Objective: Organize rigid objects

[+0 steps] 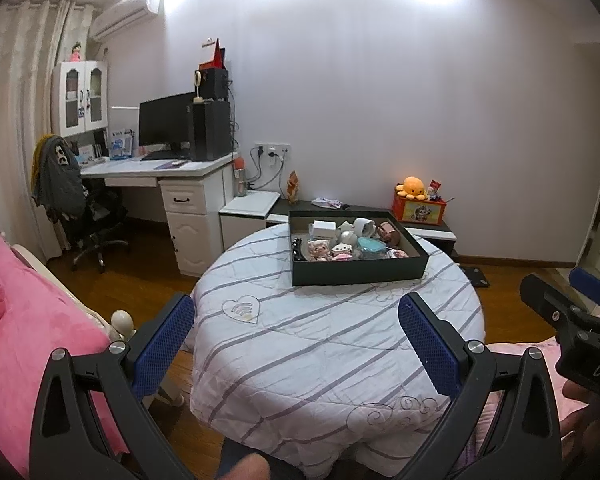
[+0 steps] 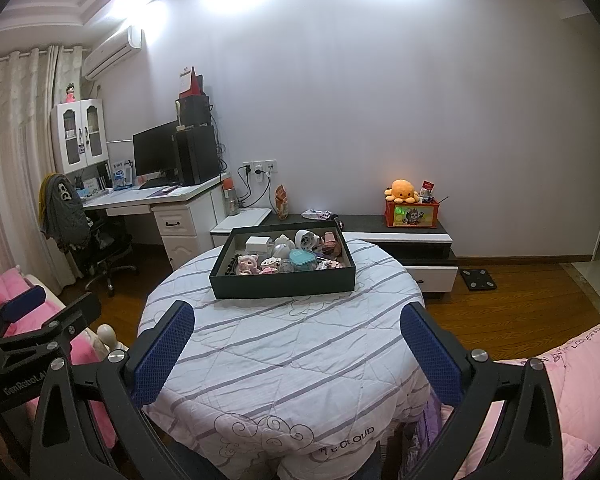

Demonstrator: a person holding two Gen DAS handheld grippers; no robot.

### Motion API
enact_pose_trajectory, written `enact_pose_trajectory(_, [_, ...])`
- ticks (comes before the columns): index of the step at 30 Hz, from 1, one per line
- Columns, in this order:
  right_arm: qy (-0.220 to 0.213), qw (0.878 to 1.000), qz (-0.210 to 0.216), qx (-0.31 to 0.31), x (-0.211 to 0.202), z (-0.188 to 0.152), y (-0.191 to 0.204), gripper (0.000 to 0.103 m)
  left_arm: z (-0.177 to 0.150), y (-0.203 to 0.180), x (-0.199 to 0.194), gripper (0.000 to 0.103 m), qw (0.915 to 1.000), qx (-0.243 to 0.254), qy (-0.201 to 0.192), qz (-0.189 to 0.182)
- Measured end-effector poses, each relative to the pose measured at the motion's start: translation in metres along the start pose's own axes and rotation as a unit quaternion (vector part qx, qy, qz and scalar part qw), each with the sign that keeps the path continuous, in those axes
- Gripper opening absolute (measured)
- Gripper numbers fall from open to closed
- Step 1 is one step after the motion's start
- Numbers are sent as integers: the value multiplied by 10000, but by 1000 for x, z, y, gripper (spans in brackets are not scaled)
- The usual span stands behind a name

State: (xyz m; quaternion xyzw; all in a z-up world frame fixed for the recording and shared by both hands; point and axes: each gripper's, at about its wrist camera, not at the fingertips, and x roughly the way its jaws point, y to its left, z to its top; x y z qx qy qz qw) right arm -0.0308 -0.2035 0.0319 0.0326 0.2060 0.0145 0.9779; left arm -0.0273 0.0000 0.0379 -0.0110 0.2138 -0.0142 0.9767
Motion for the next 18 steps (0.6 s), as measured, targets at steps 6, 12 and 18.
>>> enact_pose_trajectory(6, [20,10000,2,-18,-1,-3,1,103,1,3,0,103,10000,-48,20,7])
enact_pose_trajectory(12, [23,10000,-4,-20,-1,-3,1,103,-1,1,9,103,9997,51,226,15])
enact_pose_trajectory(18, [27,10000,-7,-21,-1,-3,2,103,0,-2,5,103,9998,100,153,-15])
